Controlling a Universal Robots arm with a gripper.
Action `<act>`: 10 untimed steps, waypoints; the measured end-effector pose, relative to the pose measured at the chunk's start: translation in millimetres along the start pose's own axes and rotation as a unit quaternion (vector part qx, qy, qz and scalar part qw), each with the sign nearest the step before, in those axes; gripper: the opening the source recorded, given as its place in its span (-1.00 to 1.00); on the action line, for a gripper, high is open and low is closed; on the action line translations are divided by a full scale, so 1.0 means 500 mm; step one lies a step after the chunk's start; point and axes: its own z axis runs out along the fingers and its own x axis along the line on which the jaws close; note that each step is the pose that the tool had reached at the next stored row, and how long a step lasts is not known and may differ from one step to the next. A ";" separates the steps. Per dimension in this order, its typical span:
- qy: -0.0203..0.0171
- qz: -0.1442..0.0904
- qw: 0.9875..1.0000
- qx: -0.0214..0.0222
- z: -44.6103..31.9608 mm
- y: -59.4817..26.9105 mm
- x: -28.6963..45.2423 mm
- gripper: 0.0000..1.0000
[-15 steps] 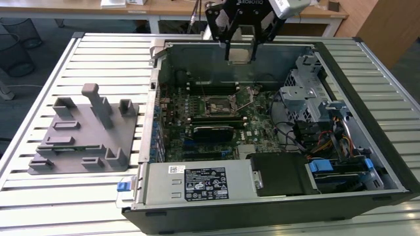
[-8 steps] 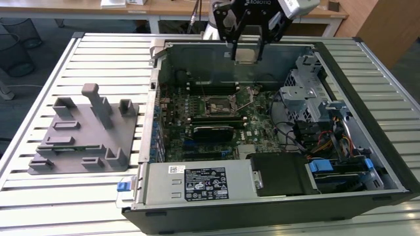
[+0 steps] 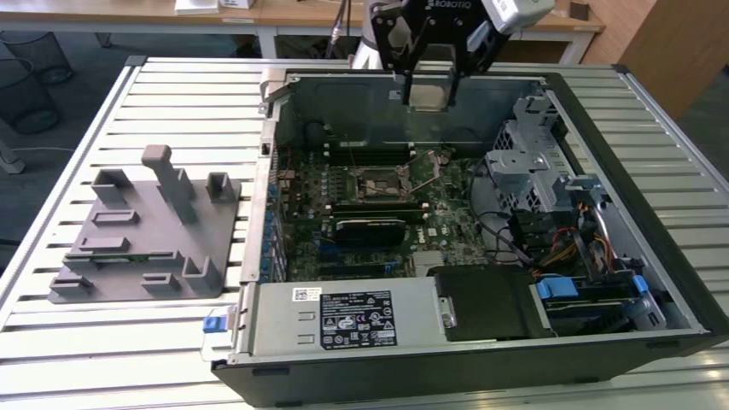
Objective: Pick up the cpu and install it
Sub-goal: 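Place the cpu into insertion slot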
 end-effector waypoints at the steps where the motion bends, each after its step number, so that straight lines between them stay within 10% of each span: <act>1: 0.000 0.007 1.000 0.001 0.000 0.000 0.000 0.07; 10: 0.000 0.065 0.998 0.004 0.002 0.000 0.000 0.07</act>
